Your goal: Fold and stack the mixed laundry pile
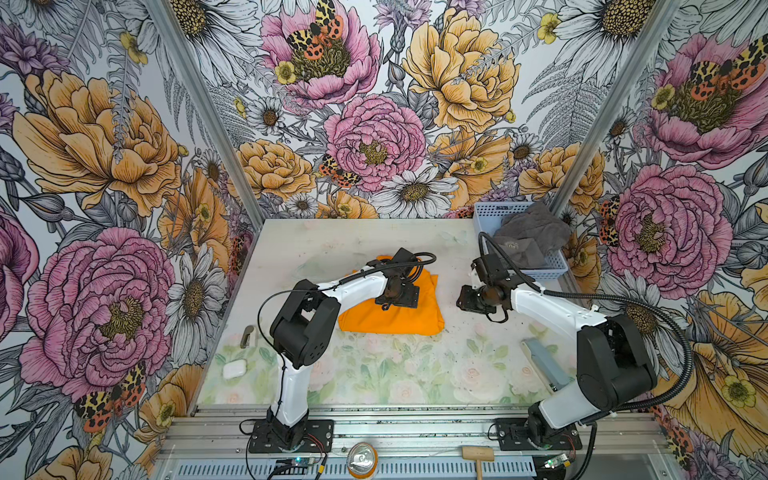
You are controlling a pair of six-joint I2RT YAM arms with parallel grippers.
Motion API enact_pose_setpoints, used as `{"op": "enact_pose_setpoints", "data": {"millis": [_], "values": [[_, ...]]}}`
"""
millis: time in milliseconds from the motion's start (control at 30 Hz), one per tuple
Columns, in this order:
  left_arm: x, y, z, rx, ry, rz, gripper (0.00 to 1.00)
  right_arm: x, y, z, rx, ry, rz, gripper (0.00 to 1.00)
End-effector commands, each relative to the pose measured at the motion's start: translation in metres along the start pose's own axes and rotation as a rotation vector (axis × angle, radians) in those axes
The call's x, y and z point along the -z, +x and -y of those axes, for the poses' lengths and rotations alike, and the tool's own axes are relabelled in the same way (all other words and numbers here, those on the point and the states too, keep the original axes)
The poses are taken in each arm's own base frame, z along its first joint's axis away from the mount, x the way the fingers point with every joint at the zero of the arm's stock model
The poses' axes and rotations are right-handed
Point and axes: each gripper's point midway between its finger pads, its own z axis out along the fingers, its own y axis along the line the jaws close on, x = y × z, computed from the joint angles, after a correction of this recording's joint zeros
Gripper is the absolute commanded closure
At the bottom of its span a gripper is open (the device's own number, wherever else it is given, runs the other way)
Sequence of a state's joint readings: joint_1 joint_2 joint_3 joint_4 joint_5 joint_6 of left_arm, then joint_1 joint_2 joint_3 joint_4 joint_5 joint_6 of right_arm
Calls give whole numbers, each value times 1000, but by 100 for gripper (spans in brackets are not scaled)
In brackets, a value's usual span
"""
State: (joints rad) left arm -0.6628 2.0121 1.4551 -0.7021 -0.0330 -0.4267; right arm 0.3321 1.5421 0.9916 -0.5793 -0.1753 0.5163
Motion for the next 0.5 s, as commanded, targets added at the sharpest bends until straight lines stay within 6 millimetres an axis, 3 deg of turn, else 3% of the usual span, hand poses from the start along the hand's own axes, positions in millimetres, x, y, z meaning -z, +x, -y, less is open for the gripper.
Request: {"op": "enact_pose_setpoints", "data": {"millis": [0, 233, 467], "values": [[-8, -4, -11, 57, -54, 0, 10, 8, -1, 2, -8, 2, 25, 60], [-24, 17, -20, 59, -92, -53, 10, 12, -4, 2, -8, -2, 38, 59], [-17, 32, -78, 76, -160, -87, 10, 17, -6, -1, -4, -19, 51, 59]]}}
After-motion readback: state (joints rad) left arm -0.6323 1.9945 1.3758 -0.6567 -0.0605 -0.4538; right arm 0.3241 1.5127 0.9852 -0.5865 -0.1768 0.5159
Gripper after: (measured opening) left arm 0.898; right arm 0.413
